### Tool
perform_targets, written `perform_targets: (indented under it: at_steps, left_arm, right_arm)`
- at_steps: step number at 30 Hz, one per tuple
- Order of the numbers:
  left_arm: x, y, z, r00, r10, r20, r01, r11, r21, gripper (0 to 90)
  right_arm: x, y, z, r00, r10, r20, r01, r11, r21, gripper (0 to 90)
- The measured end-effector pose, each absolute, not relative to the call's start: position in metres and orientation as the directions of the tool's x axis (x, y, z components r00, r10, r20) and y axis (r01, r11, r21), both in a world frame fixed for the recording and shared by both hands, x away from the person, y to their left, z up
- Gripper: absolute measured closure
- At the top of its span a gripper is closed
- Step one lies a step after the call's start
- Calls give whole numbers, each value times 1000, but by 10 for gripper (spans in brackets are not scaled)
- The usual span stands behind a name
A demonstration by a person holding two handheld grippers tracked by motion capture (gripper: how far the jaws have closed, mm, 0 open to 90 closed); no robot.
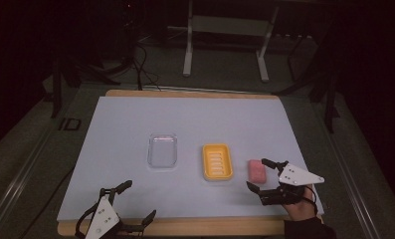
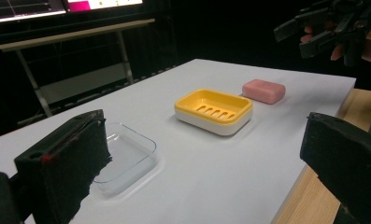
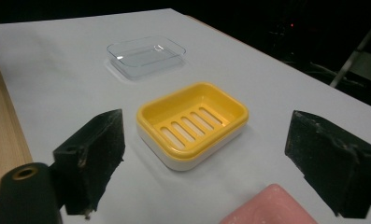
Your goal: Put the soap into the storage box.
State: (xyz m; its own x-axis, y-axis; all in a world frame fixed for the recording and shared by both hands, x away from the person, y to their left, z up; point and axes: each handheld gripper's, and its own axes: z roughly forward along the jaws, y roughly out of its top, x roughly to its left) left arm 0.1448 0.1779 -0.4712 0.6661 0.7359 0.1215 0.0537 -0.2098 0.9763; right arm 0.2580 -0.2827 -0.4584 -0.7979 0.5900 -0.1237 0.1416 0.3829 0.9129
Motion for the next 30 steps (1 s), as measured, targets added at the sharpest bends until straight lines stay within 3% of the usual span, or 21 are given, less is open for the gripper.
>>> perform_targets:
  at_steps: [12,19,30]
  left_arm:
    - [146,177,-472,658,741,133,60,-227,972,18]
    - [146,176,-472,654,743,139,65,-239,969,18]
    - [146,176,-472,651,746,142,68,-244,967,18]
  right_arm:
    - [262,-282,-462,-788,603,-127,185,429,884,117]
    - [272,-287,-468,-698,699,-156,286,472,834,119]
    - [285,-303,-469,-562,826,-38,541,402,739,134]
